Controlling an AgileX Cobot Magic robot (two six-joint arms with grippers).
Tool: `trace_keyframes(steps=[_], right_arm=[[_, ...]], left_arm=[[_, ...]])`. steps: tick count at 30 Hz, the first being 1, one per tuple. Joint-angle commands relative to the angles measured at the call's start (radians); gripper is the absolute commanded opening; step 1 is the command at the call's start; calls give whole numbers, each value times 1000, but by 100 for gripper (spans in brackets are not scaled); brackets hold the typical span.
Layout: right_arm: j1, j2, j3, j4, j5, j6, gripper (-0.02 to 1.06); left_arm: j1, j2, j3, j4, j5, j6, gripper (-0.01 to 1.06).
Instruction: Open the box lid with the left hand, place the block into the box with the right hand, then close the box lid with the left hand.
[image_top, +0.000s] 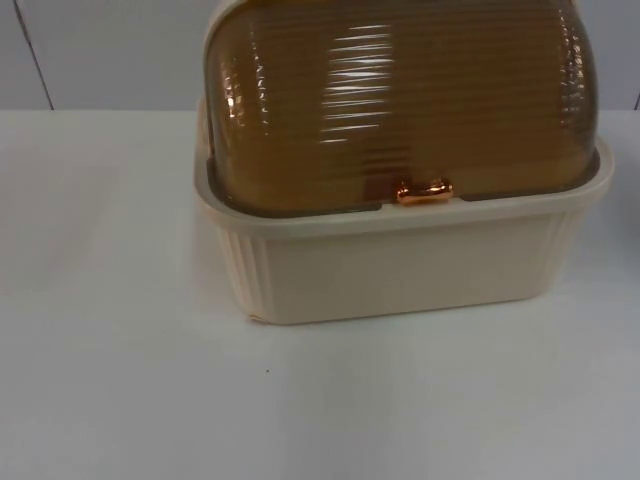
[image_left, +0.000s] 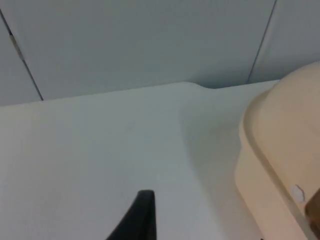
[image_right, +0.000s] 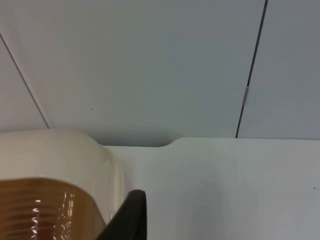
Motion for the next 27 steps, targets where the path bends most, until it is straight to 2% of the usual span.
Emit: trace_keyframes(steps=[1, 4, 11, 17, 23, 27], right_arm=[[2, -10, -4, -1, 0, -8, 105], [2, -10, -4, -1, 31, -8, 105], [2, -10, -1, -1, 118, -28, 105], [2, -62, 104, 13, 105, -28, 105], [2, -197, 296, 13, 13, 24, 105], [2, -264, 312, -86, 45, 113, 105]], left_arm=[[-6, -5, -5, -15, 4, -10, 105], [-6, -5, -5, -20, 4, -46, 105], [-6, -15, -5, -7, 4, -34, 105], [-6, -53, -5, -27, -6, -51, 105], [-6, -79, -5, -8, 50, -53, 105], [-6, -91, -5, 5, 70, -53, 105]])
